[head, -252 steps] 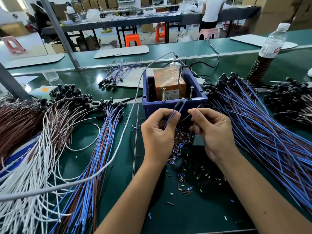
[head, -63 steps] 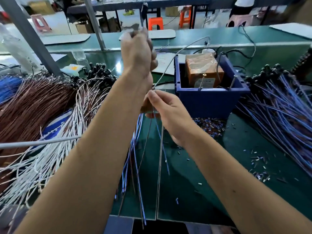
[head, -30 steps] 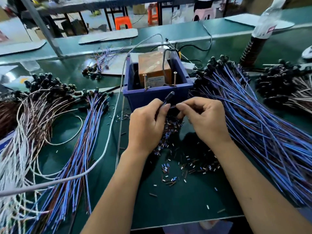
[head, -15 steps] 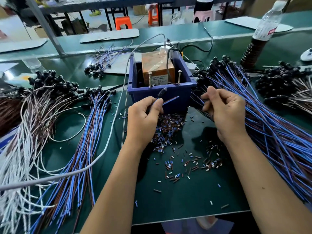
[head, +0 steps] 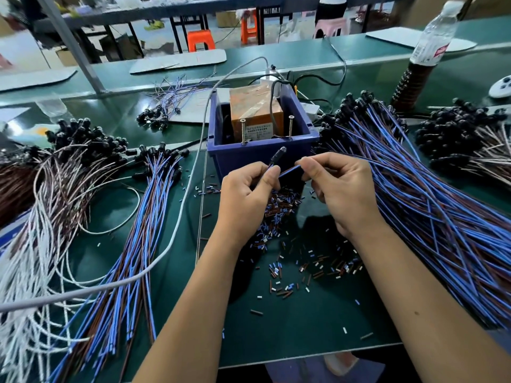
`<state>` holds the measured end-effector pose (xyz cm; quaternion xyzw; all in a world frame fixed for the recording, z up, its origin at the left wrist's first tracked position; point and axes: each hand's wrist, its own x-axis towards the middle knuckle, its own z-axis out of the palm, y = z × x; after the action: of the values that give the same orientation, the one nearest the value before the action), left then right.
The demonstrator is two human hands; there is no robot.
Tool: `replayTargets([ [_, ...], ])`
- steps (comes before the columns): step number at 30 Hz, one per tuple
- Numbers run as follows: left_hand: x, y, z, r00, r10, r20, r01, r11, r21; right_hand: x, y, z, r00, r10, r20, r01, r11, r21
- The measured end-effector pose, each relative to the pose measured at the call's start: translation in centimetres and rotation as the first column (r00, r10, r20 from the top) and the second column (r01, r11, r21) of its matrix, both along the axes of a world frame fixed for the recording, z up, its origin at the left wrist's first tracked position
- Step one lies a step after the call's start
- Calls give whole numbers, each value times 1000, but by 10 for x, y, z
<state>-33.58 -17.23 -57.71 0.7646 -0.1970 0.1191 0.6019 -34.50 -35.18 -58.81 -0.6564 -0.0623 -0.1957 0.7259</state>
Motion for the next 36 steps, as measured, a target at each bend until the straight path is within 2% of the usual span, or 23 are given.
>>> replayTargets([
  [4,-2,-3,0,1000,-4,14,4,1000,-18,-2,1,2,999,0,-35,2,997,81],
  [9,-4,-4,1,998,7,58,-9,999,36,-6,2,7,997,15,-76,-4,989,151],
  [25,-4,-6,1,997,1,75,-8,996,92,-8,5,11,997,-28,-68,36,992,121],
  [32,-5,-7,2,996,-86,-20,87,995,57,-9,4,12,999,12,-43,-5,985,172],
  [34,-5,-5,2,995,-99,-28,100,994,46,-8,1,13,999,13,-39,-4,970,241],
  [36,-5,-2,2,994,-103,-38,104,995,3,-5,-9,14,999,-20,-49,37,926,376],
])
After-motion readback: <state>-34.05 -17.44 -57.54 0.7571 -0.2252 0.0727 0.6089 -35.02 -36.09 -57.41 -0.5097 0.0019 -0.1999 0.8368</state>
